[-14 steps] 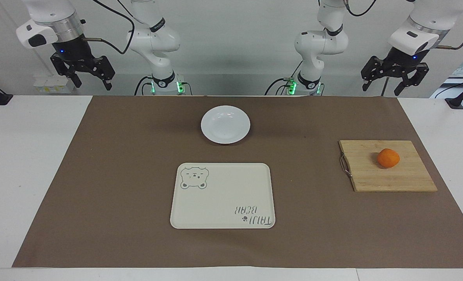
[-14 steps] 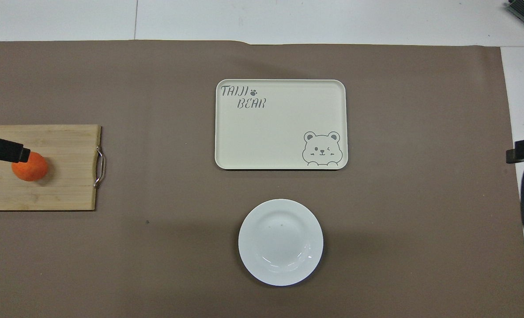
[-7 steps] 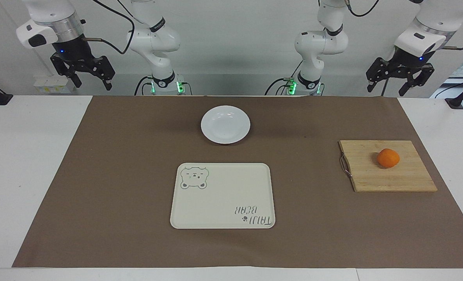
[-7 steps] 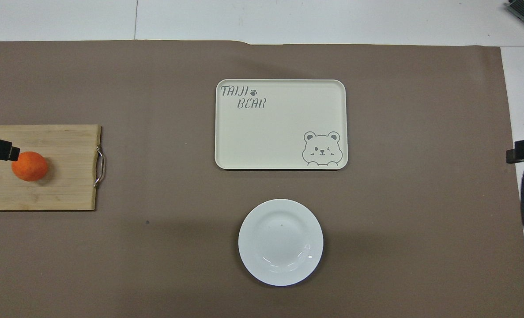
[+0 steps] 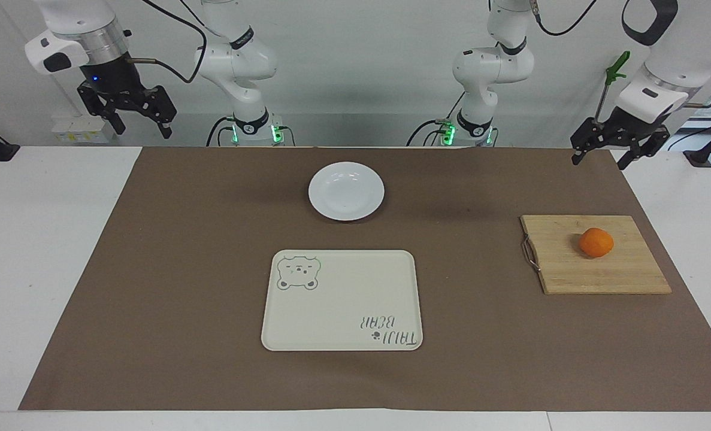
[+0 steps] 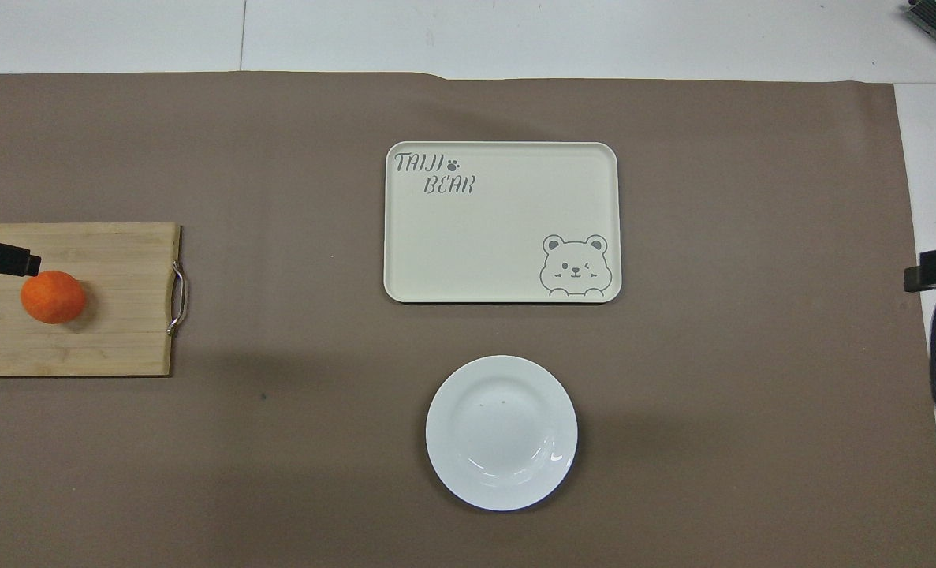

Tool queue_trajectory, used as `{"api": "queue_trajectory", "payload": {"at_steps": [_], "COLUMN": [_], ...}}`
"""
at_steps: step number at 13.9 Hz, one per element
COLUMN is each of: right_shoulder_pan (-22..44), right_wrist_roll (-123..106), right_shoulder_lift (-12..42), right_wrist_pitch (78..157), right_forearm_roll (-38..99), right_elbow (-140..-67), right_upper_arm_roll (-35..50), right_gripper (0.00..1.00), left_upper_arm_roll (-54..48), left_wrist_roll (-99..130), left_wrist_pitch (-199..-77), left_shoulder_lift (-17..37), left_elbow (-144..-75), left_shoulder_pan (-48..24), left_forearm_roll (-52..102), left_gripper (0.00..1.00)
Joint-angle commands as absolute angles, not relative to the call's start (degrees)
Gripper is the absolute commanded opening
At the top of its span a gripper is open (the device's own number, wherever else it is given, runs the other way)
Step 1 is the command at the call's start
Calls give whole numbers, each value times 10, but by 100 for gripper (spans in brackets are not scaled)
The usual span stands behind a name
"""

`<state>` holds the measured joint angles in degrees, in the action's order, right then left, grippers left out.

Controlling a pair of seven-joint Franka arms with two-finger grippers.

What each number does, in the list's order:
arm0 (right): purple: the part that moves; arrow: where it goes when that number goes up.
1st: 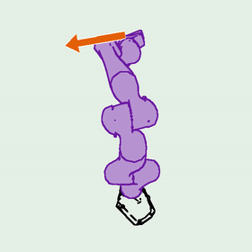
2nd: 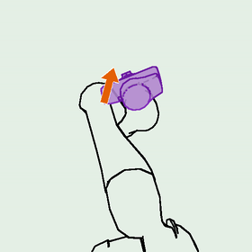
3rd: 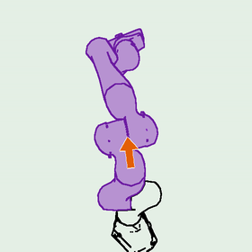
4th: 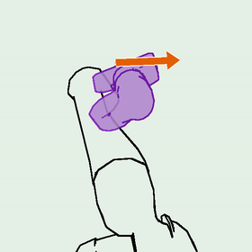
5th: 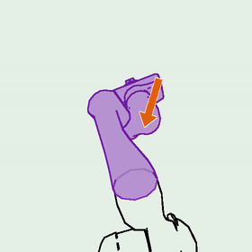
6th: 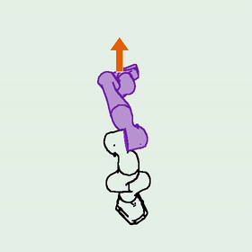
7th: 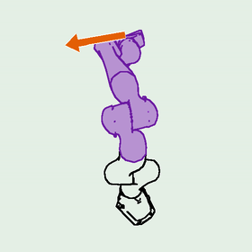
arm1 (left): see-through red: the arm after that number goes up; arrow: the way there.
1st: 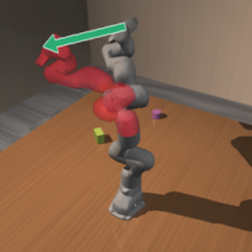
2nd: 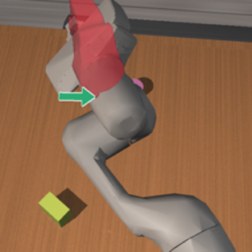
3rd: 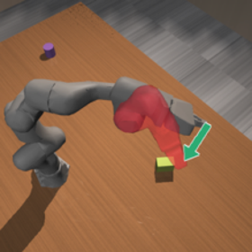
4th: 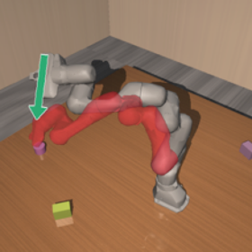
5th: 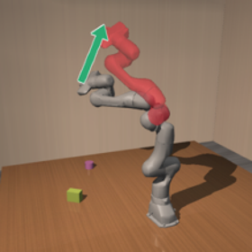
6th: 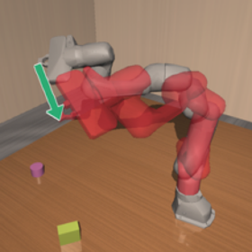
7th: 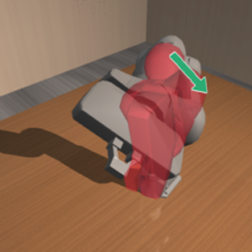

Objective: Place orange and plate with both arms

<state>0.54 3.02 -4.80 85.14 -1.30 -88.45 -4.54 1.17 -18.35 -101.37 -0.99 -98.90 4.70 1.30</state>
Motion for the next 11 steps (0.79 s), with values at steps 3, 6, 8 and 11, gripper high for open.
{"api": "queue_trajectory", "payload": {"at_steps": [3, 6, 8, 11], "right_shoulder_pan": [4, 4, 4, 4], "right_wrist_roll": [22, 22, 22, 22], "right_shoulder_lift": [-46, -46, -46, -46], "right_wrist_pitch": [838, 838, 838, 838], "right_forearm_roll": [-18, -18, -18, -18], "right_elbow": [-875, -875, -875, -875], "right_upper_arm_roll": [-43, -43, -43, -43], "right_gripper": [100, 100, 100, 100], "left_upper_arm_roll": [6, 6, 6, 7], "left_wrist_roll": [-257, -258, -259, -257], "left_wrist_pitch": [-1127, -1208, -1246, -1274], "left_shoulder_lift": [-3, 4, 35, 61], "left_elbow": [-1079, -1153, -1168, -1167], "left_shoulder_pan": [97, 104, 106, 130], "left_forearm_roll": [11, 11, 11, 11], "left_gripper": [100, 100, 100, 100]}}
